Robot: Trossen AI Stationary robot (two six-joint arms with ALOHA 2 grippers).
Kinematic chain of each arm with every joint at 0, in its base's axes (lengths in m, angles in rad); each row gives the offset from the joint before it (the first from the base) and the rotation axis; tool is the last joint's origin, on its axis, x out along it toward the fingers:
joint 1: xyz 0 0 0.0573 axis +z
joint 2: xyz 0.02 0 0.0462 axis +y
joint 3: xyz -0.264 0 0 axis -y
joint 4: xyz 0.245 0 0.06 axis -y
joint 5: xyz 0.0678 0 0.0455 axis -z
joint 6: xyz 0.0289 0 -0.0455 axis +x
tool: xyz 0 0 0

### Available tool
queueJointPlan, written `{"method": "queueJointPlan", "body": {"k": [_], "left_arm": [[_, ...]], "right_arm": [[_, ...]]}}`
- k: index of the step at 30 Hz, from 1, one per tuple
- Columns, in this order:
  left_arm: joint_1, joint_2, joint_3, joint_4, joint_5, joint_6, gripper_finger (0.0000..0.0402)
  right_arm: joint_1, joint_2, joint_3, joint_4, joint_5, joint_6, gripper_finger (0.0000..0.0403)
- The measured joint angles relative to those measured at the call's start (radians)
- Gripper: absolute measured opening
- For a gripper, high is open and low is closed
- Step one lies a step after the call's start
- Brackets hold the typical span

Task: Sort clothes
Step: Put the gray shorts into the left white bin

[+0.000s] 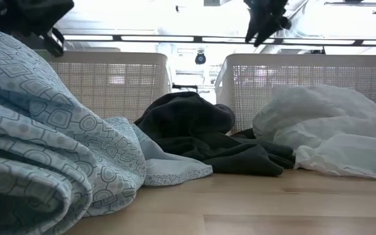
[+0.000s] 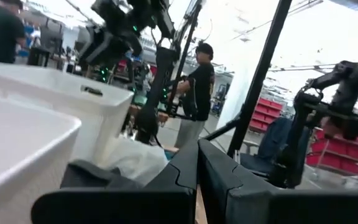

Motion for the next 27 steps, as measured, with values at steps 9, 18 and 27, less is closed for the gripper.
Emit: {"method": "queueJointPlan", "body": {"k": [9, 18, 27], "left_arm": [[-0.049, 0.128, 0.112, 0.002, -0.05, 0.062, 0.0], [-0.098, 0.395, 0.293, -0.001, -0.057, 0.129, 0.0], [-0.111, 0.752, 0.63, -0.289, -0.056, 0.031, 0.0]], "right_arm": [[0.192, -0.011, -0.006, 0.005, 0.13, 0.057, 0.0193], [0.259, -0.093, -0.005, 0.024, 0.045, 0.142, 0.0193], [0.403, -0.107, -0.011, -0.068, 0.101, 0.229, 0.0193]]}}
